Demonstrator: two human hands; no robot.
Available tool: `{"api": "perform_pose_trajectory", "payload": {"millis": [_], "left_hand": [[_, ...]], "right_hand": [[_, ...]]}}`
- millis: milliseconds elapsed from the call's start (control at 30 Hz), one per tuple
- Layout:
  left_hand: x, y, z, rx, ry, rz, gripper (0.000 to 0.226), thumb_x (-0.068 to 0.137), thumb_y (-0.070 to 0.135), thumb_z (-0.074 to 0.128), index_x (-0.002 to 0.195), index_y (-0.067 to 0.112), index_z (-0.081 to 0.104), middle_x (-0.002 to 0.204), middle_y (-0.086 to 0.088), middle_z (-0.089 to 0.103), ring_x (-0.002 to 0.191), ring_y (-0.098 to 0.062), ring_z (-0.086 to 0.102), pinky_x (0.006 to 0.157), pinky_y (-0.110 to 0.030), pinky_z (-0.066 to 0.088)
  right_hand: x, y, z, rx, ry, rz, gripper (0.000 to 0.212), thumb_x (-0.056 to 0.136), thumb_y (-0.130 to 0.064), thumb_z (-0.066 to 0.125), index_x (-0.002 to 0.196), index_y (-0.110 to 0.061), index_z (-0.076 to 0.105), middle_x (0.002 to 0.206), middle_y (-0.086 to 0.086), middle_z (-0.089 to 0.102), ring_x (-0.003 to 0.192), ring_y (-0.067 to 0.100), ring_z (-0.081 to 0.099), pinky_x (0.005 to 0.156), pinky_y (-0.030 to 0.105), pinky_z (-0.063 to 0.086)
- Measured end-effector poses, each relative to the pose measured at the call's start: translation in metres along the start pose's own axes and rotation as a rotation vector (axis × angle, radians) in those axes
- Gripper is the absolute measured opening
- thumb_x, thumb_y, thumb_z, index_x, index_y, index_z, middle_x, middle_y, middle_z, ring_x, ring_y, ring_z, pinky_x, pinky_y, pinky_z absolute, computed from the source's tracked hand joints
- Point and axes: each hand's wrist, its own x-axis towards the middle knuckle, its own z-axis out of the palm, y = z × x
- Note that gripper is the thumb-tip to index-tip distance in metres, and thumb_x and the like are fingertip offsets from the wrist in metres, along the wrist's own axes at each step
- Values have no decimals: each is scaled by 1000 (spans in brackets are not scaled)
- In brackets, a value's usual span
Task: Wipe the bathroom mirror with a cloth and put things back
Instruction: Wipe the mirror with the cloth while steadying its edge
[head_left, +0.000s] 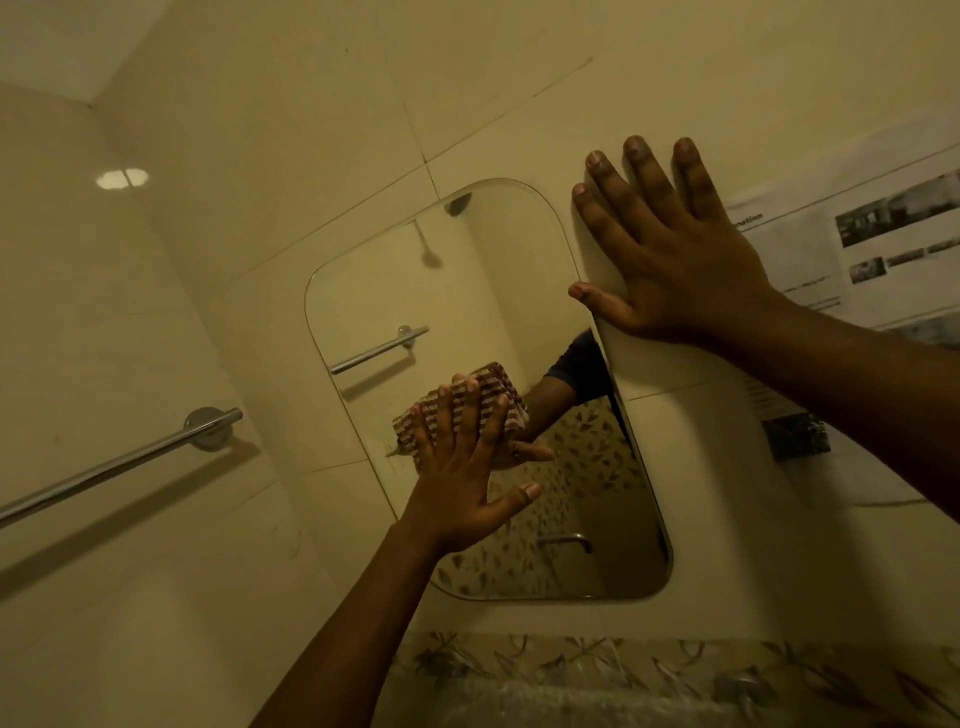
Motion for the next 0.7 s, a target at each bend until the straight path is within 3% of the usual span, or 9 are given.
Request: {"api": "perform_pose_trajectory", "payload": {"millis": [500, 700], "left_hand": [[-68, 26, 58, -17, -181, -35, 106, 94, 82, 43, 170, 20, 1, 175, -19, -14, 158, -47, -22, 119, -72, -15], [-82, 35, 69, -40, -222, -39, 105, 95, 82, 41, 170, 19, 2, 175, -19, -14, 158, -48, -22, 120, -67, -21]], "right_hand": [[0, 0, -3, -6, -24, 6, 96, 108, -75, 19, 175, -8, 9, 183, 21, -1, 169, 46, -1, 134, 67, 3], [1, -1, -7, 14, -43, 6, 96, 108, -75, 21, 175, -8, 10, 183, 21, 1, 169, 46, 0, 134, 67, 2]]}}
